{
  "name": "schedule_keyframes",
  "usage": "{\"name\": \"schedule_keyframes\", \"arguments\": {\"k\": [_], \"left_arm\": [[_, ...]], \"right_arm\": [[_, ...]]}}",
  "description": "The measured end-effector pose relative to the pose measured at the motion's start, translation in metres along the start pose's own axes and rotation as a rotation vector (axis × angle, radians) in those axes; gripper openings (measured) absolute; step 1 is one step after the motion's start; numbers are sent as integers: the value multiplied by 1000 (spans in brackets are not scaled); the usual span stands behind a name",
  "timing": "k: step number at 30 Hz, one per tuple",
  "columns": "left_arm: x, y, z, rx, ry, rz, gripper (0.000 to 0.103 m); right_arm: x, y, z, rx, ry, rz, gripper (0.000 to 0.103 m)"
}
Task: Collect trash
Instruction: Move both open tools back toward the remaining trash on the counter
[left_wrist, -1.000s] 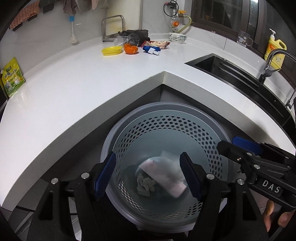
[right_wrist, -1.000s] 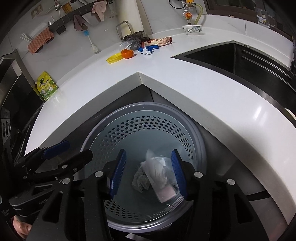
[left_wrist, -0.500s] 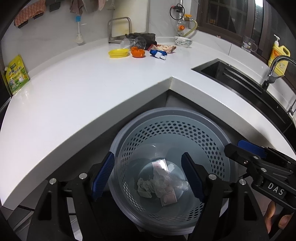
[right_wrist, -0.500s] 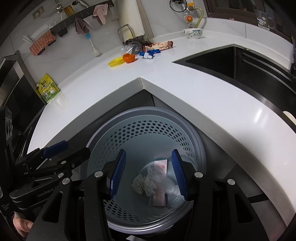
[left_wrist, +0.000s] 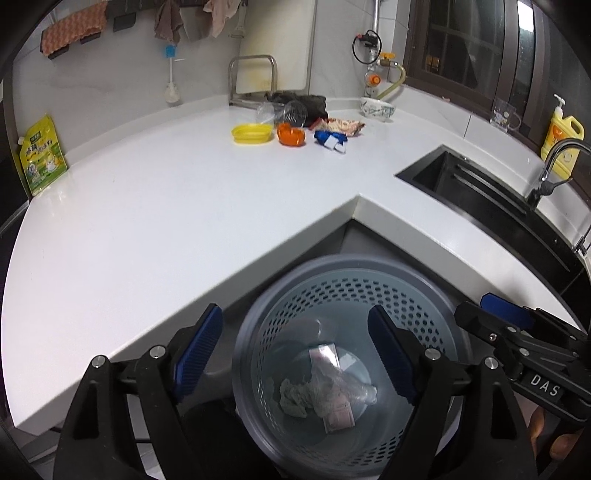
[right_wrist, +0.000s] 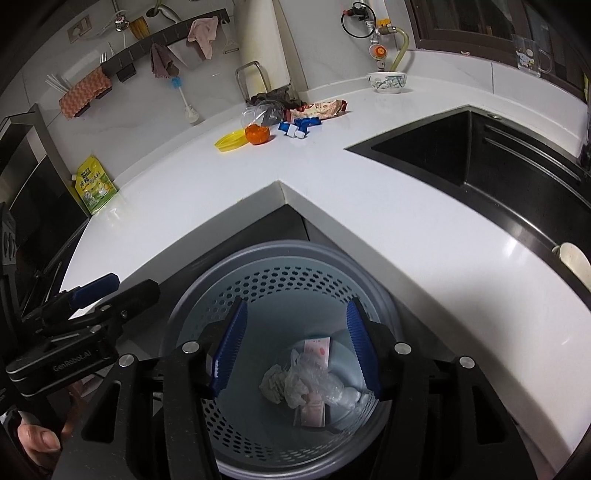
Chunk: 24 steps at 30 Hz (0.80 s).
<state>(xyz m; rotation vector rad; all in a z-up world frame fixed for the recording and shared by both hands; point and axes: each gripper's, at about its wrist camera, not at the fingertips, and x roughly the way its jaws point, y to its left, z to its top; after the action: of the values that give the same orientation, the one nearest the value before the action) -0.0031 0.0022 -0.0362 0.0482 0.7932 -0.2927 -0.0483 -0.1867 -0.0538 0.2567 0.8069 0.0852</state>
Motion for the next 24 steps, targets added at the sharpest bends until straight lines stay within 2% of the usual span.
{"name": "schedule_keyframes", "arguments": {"k": [10,14,24], "left_arm": [[5,4,36,-11,-40,-3,86],[10,8,50,-23,-47,5,88],[27,28,90,-81,-69,26,92]], "right_arm": [[-1,-1,36,-33,-53,-8,61],[5,0,52,-53,-65,-7,66],[28,3,99,-99,-85,13,70]]}}
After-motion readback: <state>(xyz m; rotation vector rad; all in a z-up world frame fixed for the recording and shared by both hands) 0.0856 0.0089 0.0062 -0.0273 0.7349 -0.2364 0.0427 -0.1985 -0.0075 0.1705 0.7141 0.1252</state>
